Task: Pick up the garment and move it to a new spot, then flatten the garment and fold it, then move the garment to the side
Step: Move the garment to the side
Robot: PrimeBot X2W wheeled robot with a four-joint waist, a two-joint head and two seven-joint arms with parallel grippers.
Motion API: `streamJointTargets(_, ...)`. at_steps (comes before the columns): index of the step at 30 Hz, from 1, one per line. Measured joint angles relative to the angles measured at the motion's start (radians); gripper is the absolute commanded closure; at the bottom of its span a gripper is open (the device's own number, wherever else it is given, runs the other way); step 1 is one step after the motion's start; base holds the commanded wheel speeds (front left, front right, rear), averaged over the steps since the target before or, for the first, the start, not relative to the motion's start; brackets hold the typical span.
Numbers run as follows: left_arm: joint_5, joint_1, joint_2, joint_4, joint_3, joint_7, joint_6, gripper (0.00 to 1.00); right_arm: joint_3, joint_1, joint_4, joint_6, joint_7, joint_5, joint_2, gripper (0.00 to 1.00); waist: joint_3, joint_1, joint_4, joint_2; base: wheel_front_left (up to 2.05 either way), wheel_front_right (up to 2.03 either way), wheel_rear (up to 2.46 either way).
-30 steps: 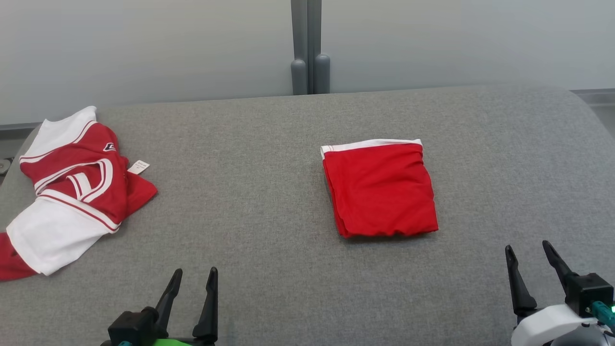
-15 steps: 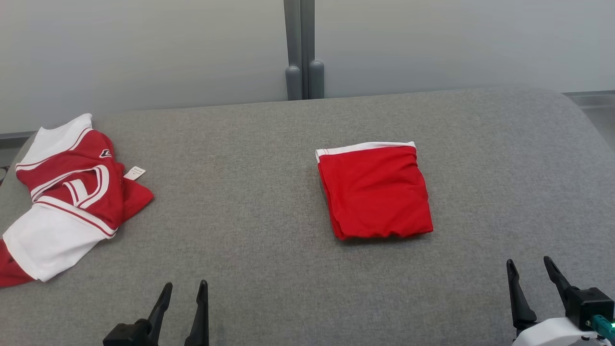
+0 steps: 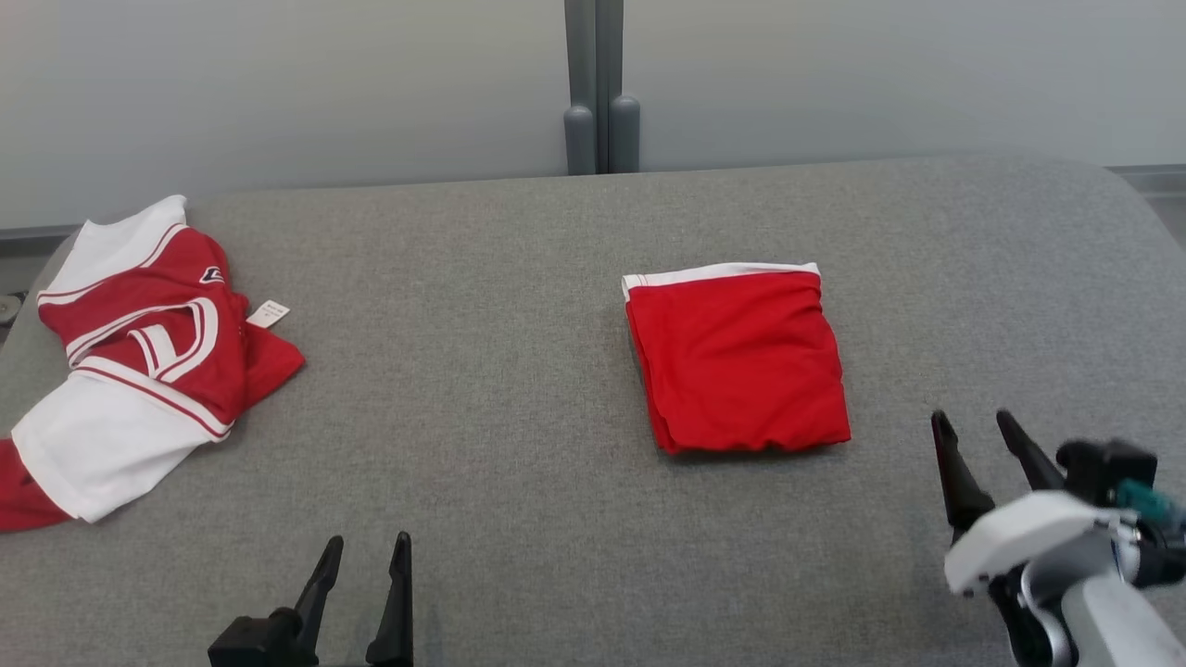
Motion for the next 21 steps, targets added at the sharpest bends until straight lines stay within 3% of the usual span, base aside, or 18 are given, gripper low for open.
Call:
streamJointTargets(5,0.01,-0.05,-0.007,-0.005,-0.013,0.0,-0.005,0.0,0.063,-0.256,0.053,-0.001,0.265,0.171,-0.062,0.0,0.054,0.0,0.01,0.0,0.0,0.0,0.0)
streamJointTargets(11,0.014,-0.093,-0.015,0.012,-0.033,0.0,-0.012,0.0,0.072,-0.392,0.203,-0.001,0.461,0.258,-0.068,0.0,0.106,0.0,0.038,0.0,0.0,0.0,0.0)
streamJointTargets(16,0.015,-0.117,-0.024,0.021,-0.039,0.0,-0.013,0.0,0.044,-0.46,0.34,-0.001,0.547,0.284,-0.042,0.0,0.131,0.0,0.093,0.0,0.0,0.0,0.0)
streamJointTargets(21,0.021,-0.119,-0.027,0.029,-0.04,0.0,-0.013,0.0,0.046,-0.501,0.396,-0.001,0.575,0.314,-0.033,0.0,0.145,0.0001,0.137,0.0,0.0,0.0,0.0)
